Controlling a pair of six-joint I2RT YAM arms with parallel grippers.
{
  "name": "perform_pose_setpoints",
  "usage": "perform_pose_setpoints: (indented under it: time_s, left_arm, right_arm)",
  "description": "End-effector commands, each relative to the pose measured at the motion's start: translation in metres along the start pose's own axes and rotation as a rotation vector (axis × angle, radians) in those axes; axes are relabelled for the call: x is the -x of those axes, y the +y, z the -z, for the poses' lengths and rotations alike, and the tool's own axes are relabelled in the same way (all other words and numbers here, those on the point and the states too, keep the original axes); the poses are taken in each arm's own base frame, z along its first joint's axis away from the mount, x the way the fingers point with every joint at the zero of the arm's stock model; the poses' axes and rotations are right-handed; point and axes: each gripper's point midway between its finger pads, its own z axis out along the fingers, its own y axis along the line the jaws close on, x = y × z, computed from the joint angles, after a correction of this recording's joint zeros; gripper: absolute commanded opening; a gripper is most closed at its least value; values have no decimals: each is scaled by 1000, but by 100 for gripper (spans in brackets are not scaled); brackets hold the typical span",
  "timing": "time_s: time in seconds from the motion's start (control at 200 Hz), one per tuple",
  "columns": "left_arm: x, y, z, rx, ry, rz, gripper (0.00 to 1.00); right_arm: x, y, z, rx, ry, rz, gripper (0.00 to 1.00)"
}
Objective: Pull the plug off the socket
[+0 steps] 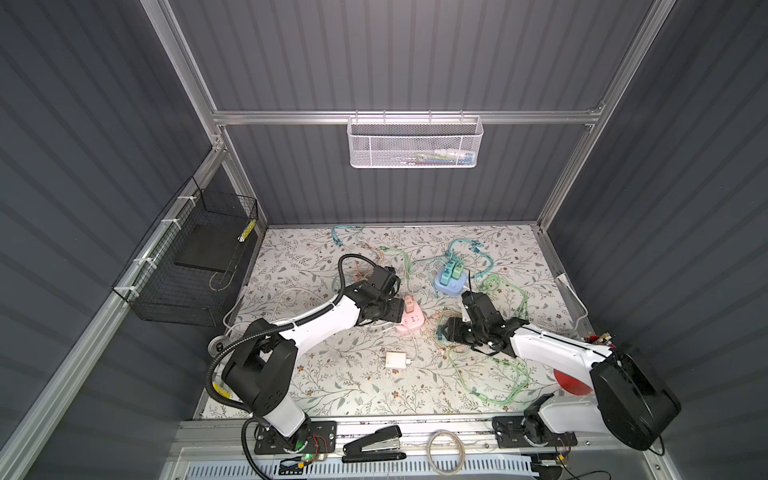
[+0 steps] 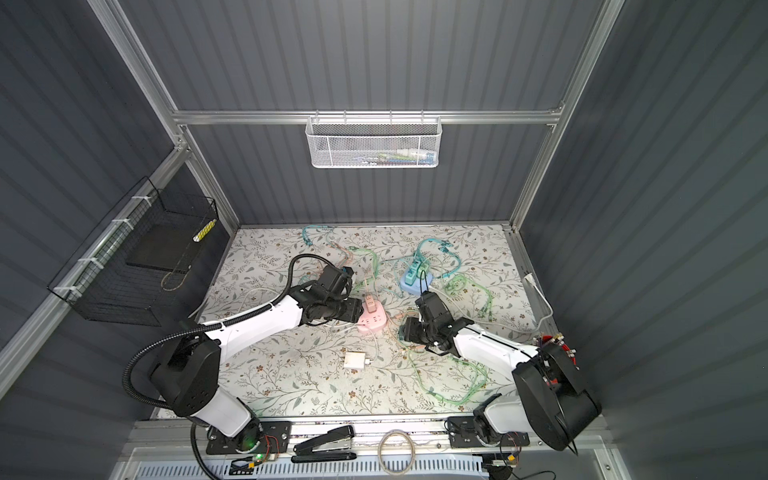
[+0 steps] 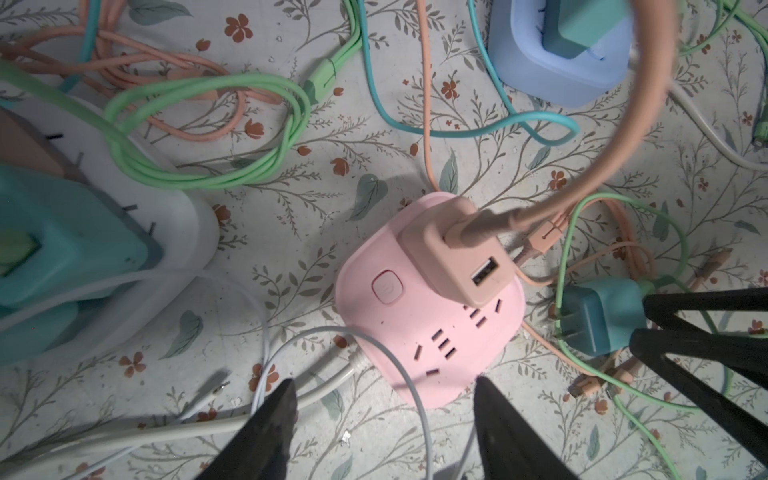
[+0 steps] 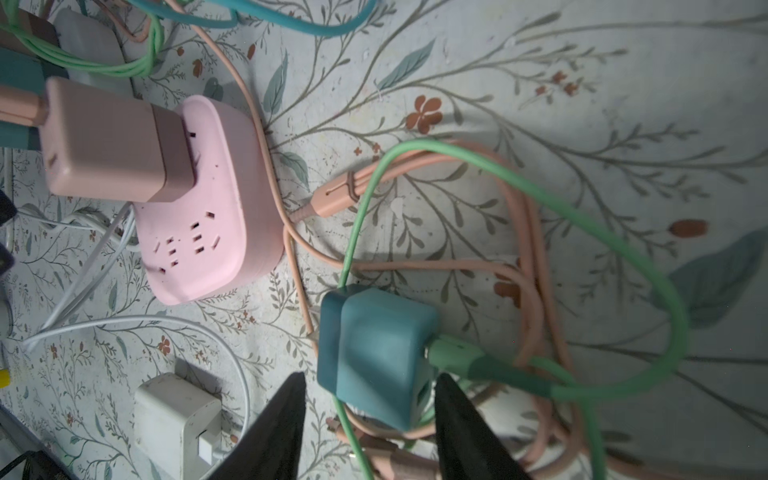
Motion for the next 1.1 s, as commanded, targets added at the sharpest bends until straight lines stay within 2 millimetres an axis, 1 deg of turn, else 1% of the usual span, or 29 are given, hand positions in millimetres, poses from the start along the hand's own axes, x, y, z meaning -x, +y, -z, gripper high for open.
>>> perform_pose_setpoints:
  time_s: [0.0,0.08,0.245,0.345,0.49,0.585,0.715,0.791,0.886,1.091]
  left_arm:
    - [-4,7,8,24,-1,-19,68]
    - [-3,6,10,23,-8,-21,68]
    - [-1,6,11,23,-15,-34,71]
    - [2,4,15,12,-36,-39,77]
    - [4,5,17,18,-47,-67,87]
    - [4,9,18,42,-45,-93,91]
    - [7,7,20,37,-52,-137,95]
    - [6,6,17,28,-44,-168,97]
    - [3,4,14,18,-32,-209,100]
    - [7,-4,11,-26,-51,-300,100]
  right_arm:
    - [2,-8,8,-46,-9,-7,55]
    - [4,-8,15,-58,-18,4,57]
    - [13,2,27,-32,-56,46,57]
    - [16,9,31,-19,-76,62,57]
    - [20,23,31,16,-101,98,53]
    - [22,35,28,32,-99,129,51]
    - [24,52,17,40,-74,176,48]
    - [26,61,11,49,-60,187,46]
    - [28,67,1,56,-37,182,45]
    - [34,72,-16,45,-5,175,47]
